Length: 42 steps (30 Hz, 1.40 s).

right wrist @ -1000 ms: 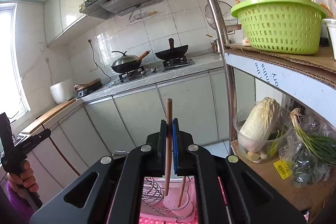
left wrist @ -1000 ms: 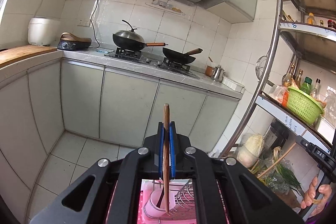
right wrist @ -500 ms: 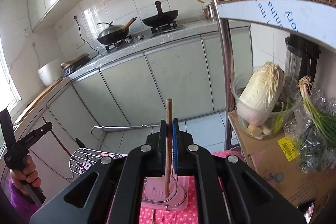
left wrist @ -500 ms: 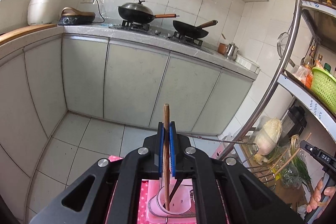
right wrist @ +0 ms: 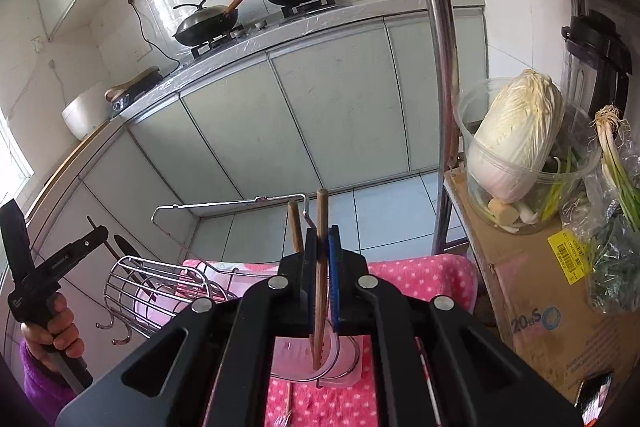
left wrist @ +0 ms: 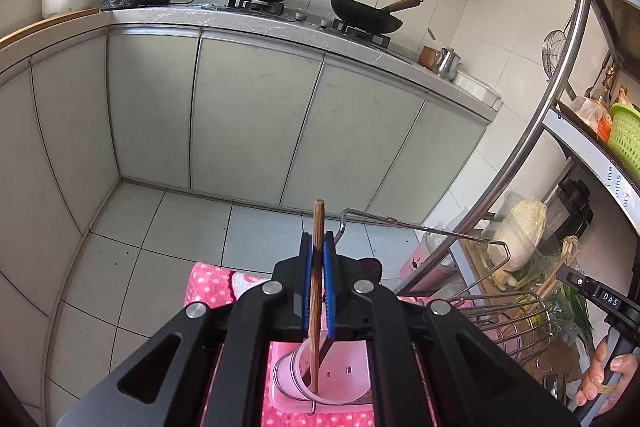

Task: Organize utensils
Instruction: 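Open both tools to release the chopsticks into the pink cup, then lower both tools to the utensils lying on the cloth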

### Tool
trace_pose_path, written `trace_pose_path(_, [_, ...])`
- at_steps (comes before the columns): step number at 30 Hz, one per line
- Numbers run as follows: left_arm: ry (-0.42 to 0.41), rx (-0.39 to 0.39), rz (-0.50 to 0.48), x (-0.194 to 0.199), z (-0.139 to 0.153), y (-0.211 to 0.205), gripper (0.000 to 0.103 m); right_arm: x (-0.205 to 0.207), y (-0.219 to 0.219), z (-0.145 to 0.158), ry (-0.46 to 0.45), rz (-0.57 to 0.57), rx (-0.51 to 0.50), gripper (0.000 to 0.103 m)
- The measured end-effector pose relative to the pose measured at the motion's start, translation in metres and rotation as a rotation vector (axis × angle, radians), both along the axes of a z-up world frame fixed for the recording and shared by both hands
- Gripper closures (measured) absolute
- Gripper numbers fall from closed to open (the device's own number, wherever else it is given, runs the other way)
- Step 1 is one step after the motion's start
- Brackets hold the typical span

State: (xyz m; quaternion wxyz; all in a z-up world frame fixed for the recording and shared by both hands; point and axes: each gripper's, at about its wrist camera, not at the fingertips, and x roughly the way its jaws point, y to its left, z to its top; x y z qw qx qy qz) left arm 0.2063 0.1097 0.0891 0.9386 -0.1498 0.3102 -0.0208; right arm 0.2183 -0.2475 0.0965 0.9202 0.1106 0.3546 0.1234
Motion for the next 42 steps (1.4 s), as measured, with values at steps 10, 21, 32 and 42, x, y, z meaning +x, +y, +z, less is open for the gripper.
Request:
trace_pose_path(10, [-0.038, -0.023, -0.011, -0.008, 0.008, 0.004, 0.069, -0.004, -0.003, -0.001, 0.003, 0.006, 0.012, 0.057])
trace_pose_path(21, [-0.075, -0.031, 0.007, -0.029, 0.024, 0.014, 0.068, -0.04, -0.018, 0.014, -0.077, -0.028, -0.019, 0.057])
trace_pose_path(32, [-0.101, -0.031, -0.015, -0.084, 0.033, 0.009, 0.068, -0.114, -0.011, -0.033, -0.087, -0.077, -0.036, 0.056])
trace_pose_path(42, [0.029, -0.038, -0.085, -0.122, -0.019, -0.012, 0.068, -0.14, 0.014, -0.094, 0.055, 0.033, -0.035, 0.056])
